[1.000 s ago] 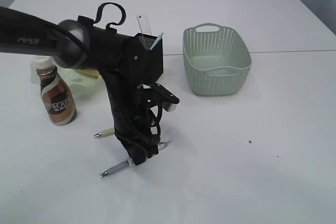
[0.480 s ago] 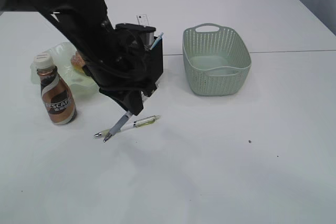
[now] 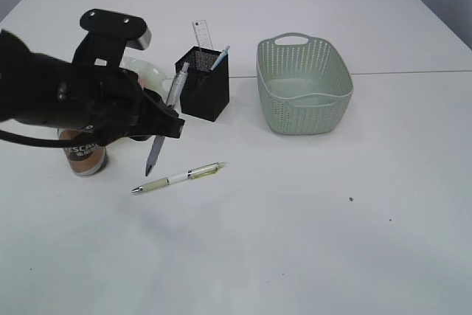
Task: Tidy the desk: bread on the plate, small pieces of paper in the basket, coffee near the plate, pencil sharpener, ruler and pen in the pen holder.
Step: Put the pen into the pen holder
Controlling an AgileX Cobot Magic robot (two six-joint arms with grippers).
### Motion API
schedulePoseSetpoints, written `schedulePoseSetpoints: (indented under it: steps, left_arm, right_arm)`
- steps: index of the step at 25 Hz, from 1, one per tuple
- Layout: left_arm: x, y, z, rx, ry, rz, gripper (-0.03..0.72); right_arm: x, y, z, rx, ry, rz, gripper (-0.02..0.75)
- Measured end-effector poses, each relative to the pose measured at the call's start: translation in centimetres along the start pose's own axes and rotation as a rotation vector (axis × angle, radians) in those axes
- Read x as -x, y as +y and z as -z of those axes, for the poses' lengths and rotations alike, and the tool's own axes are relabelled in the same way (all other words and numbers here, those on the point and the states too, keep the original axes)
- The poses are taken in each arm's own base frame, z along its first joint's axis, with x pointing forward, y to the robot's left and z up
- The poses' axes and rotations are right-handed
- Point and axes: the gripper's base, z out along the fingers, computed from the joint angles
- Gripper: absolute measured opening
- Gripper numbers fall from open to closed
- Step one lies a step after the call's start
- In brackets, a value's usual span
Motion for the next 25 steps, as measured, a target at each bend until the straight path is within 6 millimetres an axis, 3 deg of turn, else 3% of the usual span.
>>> schedulePoseSetpoints:
  steps: [4, 9, 16, 25]
  left_arm:
    - [-0.2, 0.6, -0.3, 0.045, -0.198, -0.001, 0.065]
    - [2.0, 0.9, -1.3, 0.081, -0.436, -0.004, 0.065]
    - [6.1, 0.8, -4.9, 0.076, -0.529, -0.034, 0.065]
    - [9.8, 5.0, -10.1, 0.145, -0.56, -0.012, 0.065]
  right_arm:
    - [0.0, 0.0, 0.0, 0.0, 0.0, 0.0, 0.365]
    - [0.0, 0.0, 0.0, 0.0, 0.0, 0.0, 0.365]
    - [0.0, -0.2, 0.0, -0.017, -0.001, 0.006, 0.365]
    - [0.0, -0.6, 0.0, -0.064, -0.004, 0.021, 0.365]
